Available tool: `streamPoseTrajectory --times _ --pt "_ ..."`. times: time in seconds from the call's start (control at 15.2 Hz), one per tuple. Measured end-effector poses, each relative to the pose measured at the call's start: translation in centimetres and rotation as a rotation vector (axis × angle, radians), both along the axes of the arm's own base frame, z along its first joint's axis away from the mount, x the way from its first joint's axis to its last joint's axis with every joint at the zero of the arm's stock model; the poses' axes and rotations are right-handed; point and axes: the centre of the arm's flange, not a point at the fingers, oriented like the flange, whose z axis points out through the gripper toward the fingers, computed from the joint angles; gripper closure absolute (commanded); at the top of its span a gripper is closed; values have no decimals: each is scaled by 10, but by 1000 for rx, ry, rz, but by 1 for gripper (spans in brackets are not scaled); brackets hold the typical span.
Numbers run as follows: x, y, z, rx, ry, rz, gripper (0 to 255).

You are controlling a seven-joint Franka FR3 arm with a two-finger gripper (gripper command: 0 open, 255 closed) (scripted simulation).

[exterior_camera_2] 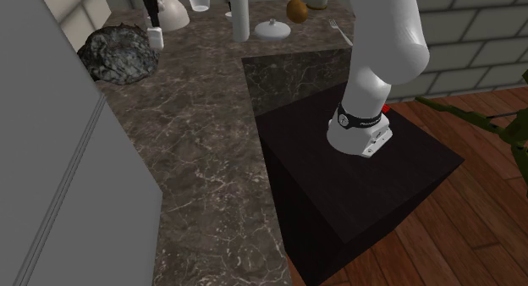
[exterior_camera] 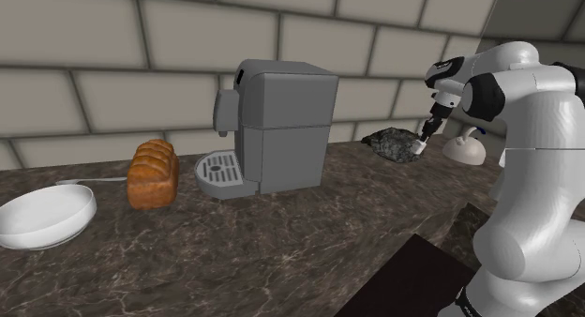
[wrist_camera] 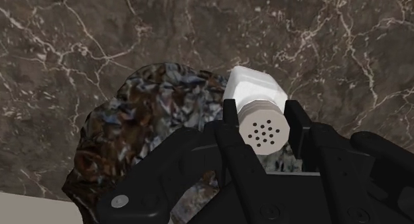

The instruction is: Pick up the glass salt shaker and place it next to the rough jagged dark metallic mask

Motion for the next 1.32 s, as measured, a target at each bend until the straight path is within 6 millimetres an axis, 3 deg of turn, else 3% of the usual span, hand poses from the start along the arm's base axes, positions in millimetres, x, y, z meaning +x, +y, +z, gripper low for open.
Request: streamPoseTrajectory --times 0.73,1.19,1.25,1.32 --pt "0 0 -57 0 0 0 255" --pt "-1 0 -64 0 0 0 255" --pt "-1 0 -64 0 0 0 0" --pt "-1 0 -64 0 0 0 0"
